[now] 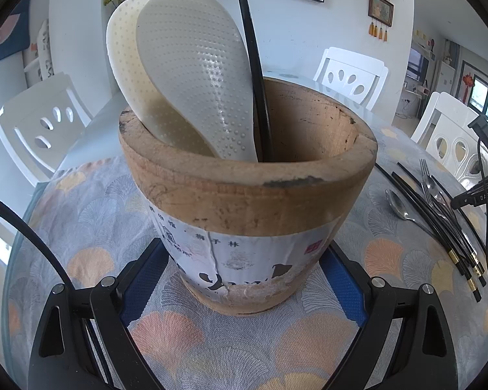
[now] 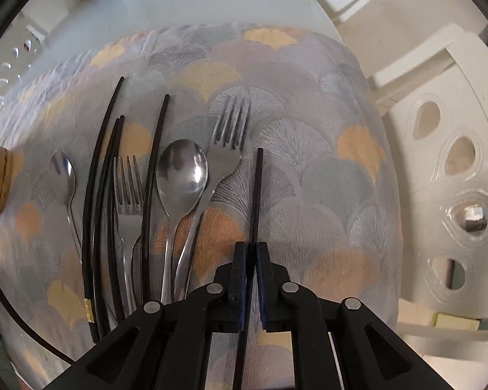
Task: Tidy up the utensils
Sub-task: 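Carry the black chopstick to the holder and release it inside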
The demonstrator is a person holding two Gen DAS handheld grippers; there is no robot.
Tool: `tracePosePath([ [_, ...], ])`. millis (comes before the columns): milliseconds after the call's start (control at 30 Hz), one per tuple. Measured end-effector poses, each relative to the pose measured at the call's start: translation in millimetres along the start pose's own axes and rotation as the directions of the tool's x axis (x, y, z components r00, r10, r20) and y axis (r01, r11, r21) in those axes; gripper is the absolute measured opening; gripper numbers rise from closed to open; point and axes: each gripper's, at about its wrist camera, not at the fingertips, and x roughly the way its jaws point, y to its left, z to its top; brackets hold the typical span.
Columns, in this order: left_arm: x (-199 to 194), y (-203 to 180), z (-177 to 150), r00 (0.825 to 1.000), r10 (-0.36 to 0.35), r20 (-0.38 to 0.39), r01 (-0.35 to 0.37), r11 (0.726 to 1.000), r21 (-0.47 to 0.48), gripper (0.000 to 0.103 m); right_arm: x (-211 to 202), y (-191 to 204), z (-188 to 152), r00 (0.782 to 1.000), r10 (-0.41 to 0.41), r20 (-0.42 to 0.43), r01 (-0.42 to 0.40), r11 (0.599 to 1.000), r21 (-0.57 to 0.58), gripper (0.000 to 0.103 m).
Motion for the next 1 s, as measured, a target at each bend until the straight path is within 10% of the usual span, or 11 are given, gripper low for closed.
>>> tracePosePath([
  [500,0,2,0,1.0,-0.006,0.003,0.006,1.0,-0.004,0.093,-110,27,-37,0.943,0.103,0.317,-0.085,0.994,-0.069,0.005],
  [733,0,2,0,1.0,-0.003,0.005,0.003,1.0,-0.004,0.093,-173,67,-28,0.847,0.082,0.525,-0.039,0.995,-0.093,0.005],
  [1000,-1,-8,0,0.998,0.065,0.022,-0.066,0.997,0.035,0.094,-251,104,9,0.672,0.171,0.721,-0.114,0.985,-0.127,0.005],
])
